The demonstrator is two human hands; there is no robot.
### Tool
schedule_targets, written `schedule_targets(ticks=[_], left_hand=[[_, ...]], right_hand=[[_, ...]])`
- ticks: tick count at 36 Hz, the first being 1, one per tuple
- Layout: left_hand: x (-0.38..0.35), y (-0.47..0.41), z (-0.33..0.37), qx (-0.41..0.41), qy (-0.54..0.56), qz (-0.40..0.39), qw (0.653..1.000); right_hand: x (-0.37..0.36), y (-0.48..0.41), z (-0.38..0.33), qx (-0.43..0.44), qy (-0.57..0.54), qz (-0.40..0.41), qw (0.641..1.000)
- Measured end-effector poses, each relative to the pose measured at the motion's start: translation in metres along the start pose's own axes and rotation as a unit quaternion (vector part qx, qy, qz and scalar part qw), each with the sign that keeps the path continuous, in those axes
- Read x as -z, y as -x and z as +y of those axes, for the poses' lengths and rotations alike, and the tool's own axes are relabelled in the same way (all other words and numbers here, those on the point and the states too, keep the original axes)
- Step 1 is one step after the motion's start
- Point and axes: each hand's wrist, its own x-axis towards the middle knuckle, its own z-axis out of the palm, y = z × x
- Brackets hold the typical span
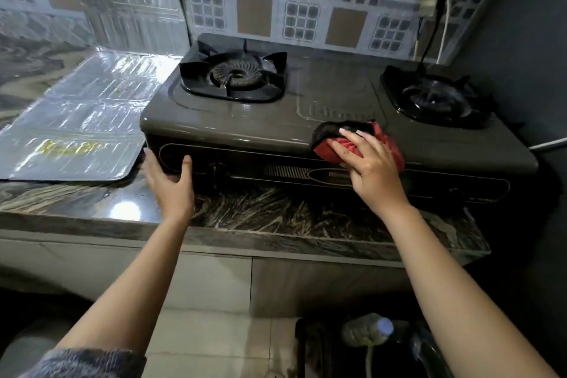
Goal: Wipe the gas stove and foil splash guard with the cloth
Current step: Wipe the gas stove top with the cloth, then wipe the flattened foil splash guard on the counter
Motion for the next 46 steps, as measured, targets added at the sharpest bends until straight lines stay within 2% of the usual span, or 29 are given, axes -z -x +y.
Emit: schedule_targets(ticks=[6, 11, 18, 24, 32, 46], left_hand=[[0.008, 0.001, 0.005, -0.005, -0.009, -0.022, 1.000], [0.022, -0.002, 0.007, -0.014, -0.043, -0.067, 0.997], [0.061, -0.017, 0.012, -0.048, -0.122, -0.175, 0.976], [0.109, -0.038, 0.025, -0.112, -0.209, -0.242, 0.941], [0.191, -0.074, 0.017, -0.144, -0.318, -0.229, 0.909], [0.291, -0.185, -0.017, -0.117, -0.370, -0.155, 0.909]], right_hand=[[0.014, 0.014, 0.011, -0.093, -0.011, 0.016, 0.995], [0.023, 0.018, 0.003, -0.197, -0.049, 0.051, 0.978], [0.031, 0.009, -0.042, -0.243, -0.156, 0.087, 0.953], [0.027, -0.018, -0.096, -0.244, -0.222, 0.073, 0.941], [0.001, -0.070, -0.189, -0.200, -0.272, 0.055, 0.940], [-0.090, -0.195, -0.335, -0.093, -0.348, -0.011, 0.933]])
